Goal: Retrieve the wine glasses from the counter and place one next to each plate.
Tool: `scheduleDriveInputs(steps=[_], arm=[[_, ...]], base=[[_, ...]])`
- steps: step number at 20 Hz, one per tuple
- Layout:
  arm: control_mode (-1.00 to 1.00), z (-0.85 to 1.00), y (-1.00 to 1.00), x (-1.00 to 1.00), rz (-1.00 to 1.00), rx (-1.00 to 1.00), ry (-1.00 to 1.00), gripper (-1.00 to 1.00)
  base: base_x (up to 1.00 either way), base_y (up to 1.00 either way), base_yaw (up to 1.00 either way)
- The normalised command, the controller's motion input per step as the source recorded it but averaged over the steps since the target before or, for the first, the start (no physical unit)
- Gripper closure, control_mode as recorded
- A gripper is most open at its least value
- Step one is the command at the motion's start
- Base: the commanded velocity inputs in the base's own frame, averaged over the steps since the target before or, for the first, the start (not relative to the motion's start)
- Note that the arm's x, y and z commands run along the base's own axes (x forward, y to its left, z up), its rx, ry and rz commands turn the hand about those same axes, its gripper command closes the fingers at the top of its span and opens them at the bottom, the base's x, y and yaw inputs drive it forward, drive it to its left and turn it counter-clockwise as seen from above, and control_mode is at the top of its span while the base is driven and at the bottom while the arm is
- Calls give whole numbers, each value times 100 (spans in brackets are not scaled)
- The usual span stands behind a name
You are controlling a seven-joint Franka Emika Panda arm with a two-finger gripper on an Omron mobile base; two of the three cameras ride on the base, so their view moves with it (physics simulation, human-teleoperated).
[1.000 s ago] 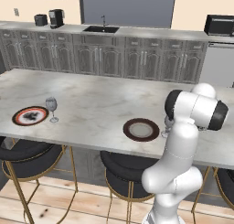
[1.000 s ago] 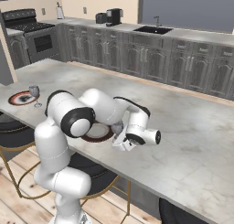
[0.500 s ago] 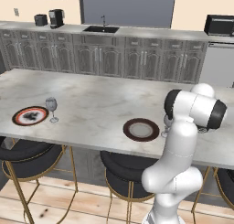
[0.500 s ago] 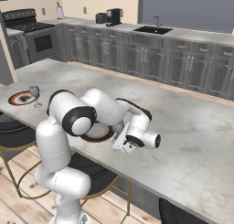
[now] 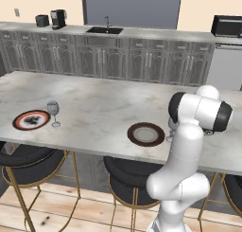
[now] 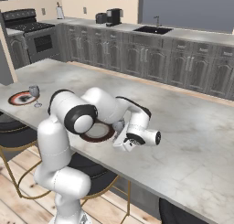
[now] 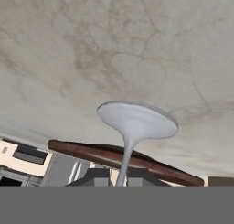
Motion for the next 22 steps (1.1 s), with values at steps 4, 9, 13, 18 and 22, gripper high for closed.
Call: scheduleDriveInputs(steps=[4, 9, 13, 18, 22], arm=[[-100, -15, -4, -3, 2, 0, -1, -100], [-100, -2, -7, -1, 2, 0, -1, -100], [-100, 0, -5, 0, 1, 1, -2, -100], [-100, 0, -20, 0, 1, 1, -3, -100], [-100, 0, -43, 0, 0, 0, 0, -100]], base=[[0, 0, 0], [0, 0, 0], [0, 0, 0], [0, 0, 0], [0, 0, 0]])
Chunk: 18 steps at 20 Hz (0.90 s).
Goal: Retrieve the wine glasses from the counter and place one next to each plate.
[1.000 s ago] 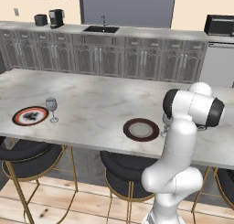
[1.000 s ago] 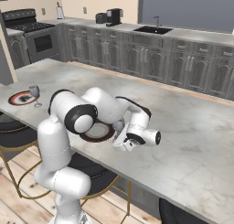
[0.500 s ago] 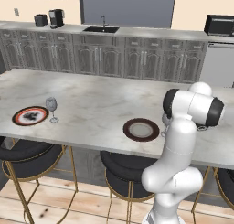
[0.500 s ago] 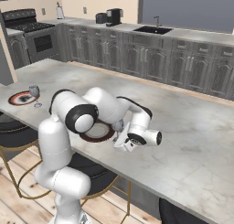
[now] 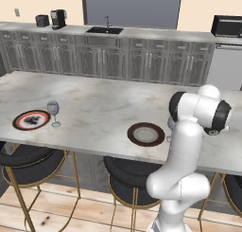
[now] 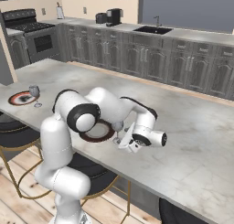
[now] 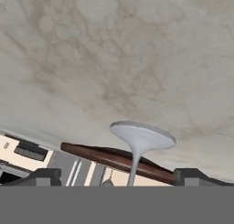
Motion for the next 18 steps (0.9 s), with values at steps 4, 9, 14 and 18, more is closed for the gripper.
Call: scheduleDriveInputs(steps=[4, 9, 14, 18], arm=[[-100, 2, -58, -26, -4, 0, 0, -100], [-100, 46, -24, -83, -3, 0, -1, -100], [-100, 90, 0, -76, 0, 0, -10, -100], [-100, 99, 2, -44, 0, 0, -17, -100]], base=[[0, 0, 0], [0, 0, 0], [0, 0, 0], [0, 0, 0]])
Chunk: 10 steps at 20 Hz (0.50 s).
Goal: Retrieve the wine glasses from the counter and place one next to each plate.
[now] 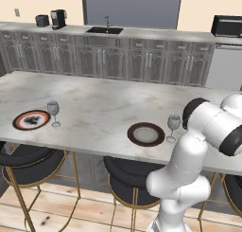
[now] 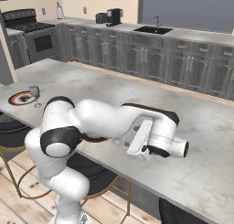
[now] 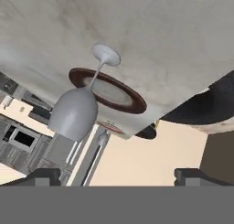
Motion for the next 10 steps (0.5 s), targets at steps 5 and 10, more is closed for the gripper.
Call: scheduleDriveInputs(steps=[5, 10], arm=[[-100, 91, 20, -31, 0, 0, -15, -100], [-100, 53, 69, -13, 0, 0, -27, -100]], base=[[0, 0, 0], [0, 0, 0]])
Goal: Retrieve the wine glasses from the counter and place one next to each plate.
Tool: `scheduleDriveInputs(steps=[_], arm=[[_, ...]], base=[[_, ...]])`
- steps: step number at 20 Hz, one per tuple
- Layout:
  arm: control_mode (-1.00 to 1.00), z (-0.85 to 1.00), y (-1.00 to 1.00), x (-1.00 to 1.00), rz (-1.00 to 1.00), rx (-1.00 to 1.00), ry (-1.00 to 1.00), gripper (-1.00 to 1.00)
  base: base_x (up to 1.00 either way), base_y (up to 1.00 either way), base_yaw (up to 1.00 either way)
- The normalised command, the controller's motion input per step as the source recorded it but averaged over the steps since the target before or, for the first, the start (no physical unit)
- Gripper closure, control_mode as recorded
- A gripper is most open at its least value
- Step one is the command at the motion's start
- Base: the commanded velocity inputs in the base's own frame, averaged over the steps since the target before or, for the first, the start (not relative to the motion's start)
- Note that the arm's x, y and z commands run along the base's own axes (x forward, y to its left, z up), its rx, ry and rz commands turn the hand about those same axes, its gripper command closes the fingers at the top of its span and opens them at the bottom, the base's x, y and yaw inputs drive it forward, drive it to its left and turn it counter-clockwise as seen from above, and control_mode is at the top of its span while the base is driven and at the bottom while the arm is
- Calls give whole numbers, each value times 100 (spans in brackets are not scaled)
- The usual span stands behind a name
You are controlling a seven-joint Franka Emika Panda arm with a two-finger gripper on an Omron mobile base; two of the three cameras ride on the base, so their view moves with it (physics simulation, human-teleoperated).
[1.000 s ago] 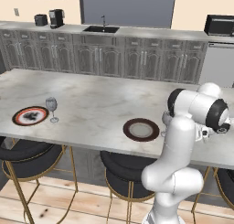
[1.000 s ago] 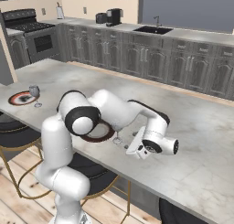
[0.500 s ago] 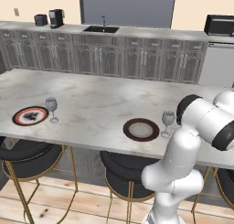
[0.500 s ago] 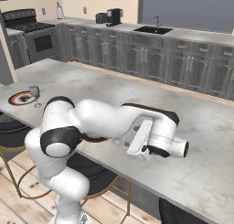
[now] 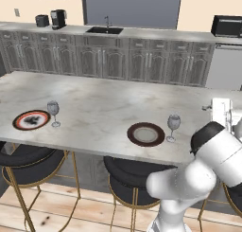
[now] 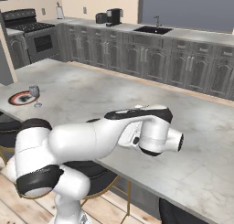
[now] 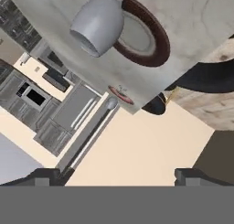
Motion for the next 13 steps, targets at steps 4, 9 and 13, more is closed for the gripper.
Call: scheduleDriveInputs(steps=[4, 9, 13], arm=[[-100, 32, 93, 0, -1, 0, -29, -100], [-100, 28, 100, 0, -3, 0, -28, -100], [-100, 26, 96, 0, -1, 0, -29, -100]], base=[[0, 0, 0], [0, 0, 0], [0, 0, 0]])
